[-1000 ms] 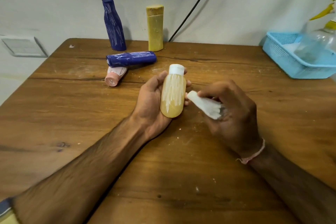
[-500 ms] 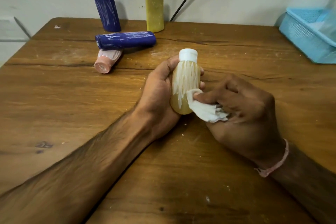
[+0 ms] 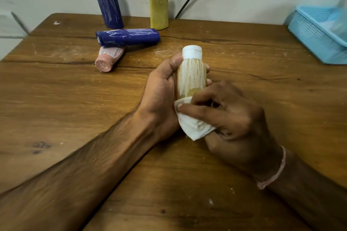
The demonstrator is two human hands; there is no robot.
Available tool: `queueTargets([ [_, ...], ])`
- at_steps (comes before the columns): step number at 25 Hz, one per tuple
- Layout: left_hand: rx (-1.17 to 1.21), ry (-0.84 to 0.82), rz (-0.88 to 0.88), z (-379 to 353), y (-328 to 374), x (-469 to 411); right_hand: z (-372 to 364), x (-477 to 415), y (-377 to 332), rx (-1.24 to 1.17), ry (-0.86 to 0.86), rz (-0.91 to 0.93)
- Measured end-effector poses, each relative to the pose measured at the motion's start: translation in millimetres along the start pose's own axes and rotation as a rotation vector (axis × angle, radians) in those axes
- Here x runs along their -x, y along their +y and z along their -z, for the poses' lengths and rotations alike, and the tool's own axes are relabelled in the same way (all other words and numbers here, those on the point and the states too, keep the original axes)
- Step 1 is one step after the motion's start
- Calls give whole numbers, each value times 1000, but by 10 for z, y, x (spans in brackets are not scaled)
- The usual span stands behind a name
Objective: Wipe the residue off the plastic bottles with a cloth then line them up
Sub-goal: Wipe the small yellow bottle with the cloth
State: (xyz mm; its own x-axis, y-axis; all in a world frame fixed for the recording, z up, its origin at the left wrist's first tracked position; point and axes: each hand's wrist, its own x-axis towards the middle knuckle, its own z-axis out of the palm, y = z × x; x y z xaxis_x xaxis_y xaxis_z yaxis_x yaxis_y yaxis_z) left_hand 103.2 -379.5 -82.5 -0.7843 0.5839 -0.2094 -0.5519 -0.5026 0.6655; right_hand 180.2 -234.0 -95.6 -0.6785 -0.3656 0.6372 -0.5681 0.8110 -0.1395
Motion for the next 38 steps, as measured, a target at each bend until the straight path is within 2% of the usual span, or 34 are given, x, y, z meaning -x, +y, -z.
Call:
queueTargets([
  [4, 17, 10, -13, 6, -2, -14, 121, -38, 134, 14, 96, -98],
  [8, 59, 39, -5, 13, -6, -19, -1, 6, 25, 16, -27, 9],
  [12, 79, 21, -3, -5, -6, -17, 90, -49, 95, -17, 72, -112],
  [16, 77, 29, -2, 0, 2, -12, 60, -12, 9, -34, -18, -36],
  [21, 82, -17, 41, -22, -1, 0, 68, -67, 59, -10, 114, -153],
  [25, 37, -30, 28, -25, 9, 15, 19, -40, -24, -14, 60, -63],
  [30, 75, -59, 8, -28, -9, -26, 39, -110, 41, -20, 144, -149],
  [34, 49, -22, -9, -45, 20, 13, 15, -68, 8, -29, 58, -48],
  [38, 103, 1, 17, -63, 47, 7, -51, -194, 45, -45, 191, -162],
])
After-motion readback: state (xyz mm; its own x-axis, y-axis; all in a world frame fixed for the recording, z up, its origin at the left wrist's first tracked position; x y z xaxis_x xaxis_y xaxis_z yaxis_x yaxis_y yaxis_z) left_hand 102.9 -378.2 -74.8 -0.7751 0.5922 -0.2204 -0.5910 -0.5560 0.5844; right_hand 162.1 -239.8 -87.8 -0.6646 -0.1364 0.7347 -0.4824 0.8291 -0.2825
